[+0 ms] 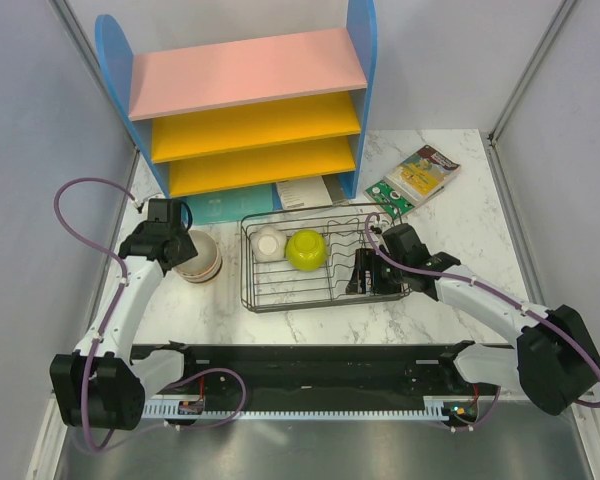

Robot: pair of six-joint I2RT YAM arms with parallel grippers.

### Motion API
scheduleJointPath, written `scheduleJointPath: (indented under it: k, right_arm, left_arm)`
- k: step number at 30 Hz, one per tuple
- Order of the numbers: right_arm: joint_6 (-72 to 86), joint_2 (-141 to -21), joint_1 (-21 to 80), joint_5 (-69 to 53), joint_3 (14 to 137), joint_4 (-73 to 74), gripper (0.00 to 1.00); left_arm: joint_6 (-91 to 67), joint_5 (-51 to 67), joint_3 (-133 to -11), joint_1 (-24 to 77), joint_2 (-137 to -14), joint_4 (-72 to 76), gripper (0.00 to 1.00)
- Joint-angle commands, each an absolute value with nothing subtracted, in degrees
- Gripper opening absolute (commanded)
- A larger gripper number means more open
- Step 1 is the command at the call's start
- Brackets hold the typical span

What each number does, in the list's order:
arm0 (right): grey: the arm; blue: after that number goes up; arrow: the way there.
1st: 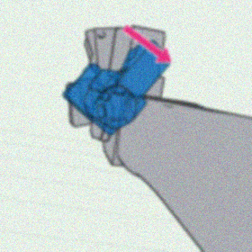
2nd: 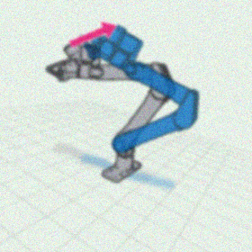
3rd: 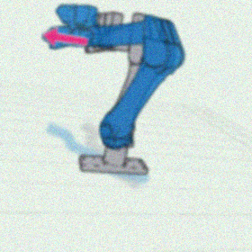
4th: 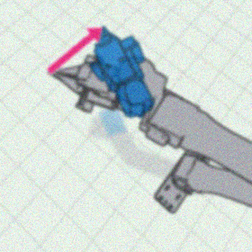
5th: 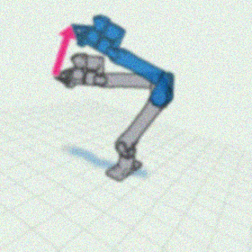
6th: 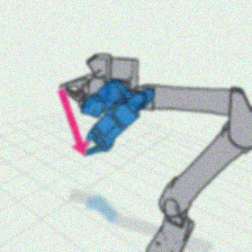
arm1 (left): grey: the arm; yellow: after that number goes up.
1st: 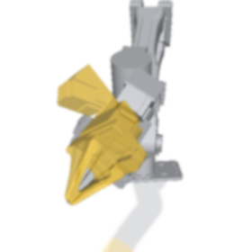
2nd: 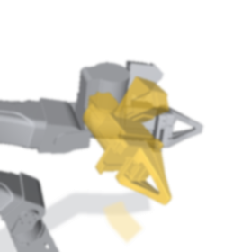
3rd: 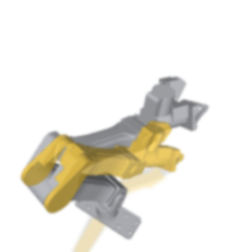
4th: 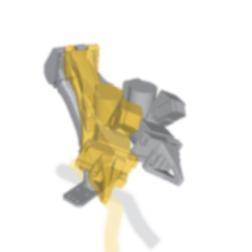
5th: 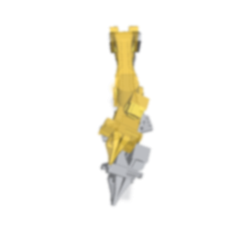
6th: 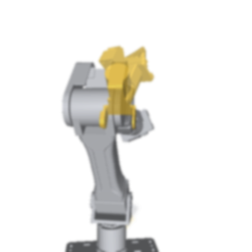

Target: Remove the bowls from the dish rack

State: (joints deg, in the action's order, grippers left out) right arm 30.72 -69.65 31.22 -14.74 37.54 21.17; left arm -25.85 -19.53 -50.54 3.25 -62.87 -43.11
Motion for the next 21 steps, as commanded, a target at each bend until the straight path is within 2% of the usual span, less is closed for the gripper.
scheduleJointPath:
  k: [1, 9, 12, 13, 14, 21]
  right_arm:
    - [30.9, -70.3, 31.2, -15.6, 38.6, 21.2, 0.78]
    - [30.8, -70.8, 31.1, -15.6, 38.8, 21.2, 0.78]
    - [30.7, -70.8, 31.2, -15.6, 38.8, 21.2, 0.78]
    - [30.7, -71.0, 31.2, -15.6, 38.8, 21.2, 0.78]
    - [30.7, -71.0, 31.2, -15.5, 38.8, 21.1, 0.78]
    - [30.9, -71.2, 31.2, -15.6, 37.5, 20.6, 0.78]
  left_arm:
    - [-24.5, -19.2, -50.8, 3.2, -61.6, -40.8, 0.58]
    - [-24.3, -20.5, -50.8, 3.2, -61.7, -41.0, 0.58]
    - [-24.1, -21.6, -51.1, 3.2, -61.6, -41.2, 0.38]
    - [-23.8, -21.7, -51.1, 3.2, -61.5, -41.3, 0.25]
    - [-23.7, -22.0, -51.2, 3.2, -61.5, -41.3, 0.22]
    - [-23.8, -22.7, -51.0, 3.2, -61.9, -41.7, 0.18]
